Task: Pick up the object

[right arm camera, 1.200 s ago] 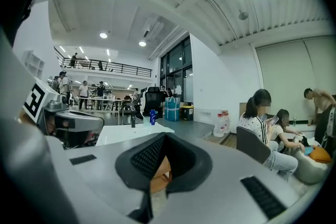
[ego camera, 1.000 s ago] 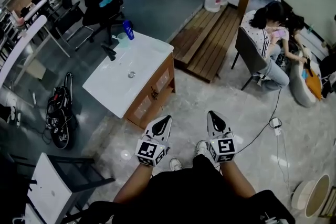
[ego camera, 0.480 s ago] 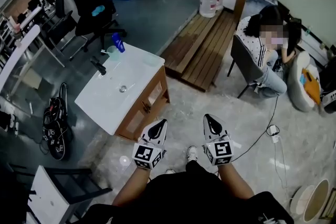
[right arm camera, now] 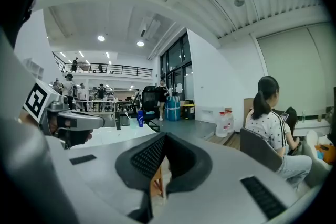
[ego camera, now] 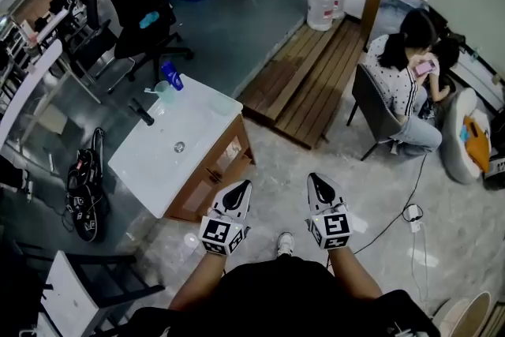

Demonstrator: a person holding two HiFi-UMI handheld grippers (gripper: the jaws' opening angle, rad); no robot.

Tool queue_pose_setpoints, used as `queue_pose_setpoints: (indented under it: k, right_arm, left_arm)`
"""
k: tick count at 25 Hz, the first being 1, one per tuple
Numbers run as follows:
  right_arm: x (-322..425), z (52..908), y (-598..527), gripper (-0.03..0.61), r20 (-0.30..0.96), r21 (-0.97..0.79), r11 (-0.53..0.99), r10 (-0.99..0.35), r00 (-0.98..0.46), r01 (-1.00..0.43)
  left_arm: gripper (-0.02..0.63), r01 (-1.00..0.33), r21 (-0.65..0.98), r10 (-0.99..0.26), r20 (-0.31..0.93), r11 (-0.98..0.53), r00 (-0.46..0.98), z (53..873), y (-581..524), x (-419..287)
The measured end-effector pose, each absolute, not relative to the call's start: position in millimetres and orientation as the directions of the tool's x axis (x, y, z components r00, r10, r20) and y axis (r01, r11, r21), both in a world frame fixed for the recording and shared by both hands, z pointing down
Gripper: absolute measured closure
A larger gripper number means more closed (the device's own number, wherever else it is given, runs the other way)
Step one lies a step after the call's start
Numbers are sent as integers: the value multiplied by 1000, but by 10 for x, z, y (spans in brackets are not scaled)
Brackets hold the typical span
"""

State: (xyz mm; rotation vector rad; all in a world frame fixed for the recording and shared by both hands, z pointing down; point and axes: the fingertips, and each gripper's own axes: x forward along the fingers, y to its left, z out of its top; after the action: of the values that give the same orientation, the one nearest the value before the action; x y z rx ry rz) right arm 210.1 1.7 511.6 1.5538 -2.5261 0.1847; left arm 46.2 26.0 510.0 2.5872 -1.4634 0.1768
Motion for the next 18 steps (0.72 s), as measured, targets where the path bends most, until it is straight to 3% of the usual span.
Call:
queue_pose_setpoints:
  k: [18]
  right_arm:
    - [1784, 5251, -718, 560, 199, -57, 611, -768, -609, -790]
  left_arm:
    - [594, -941, 71, -915, 217, -332, 339, 5218, -155, 218]
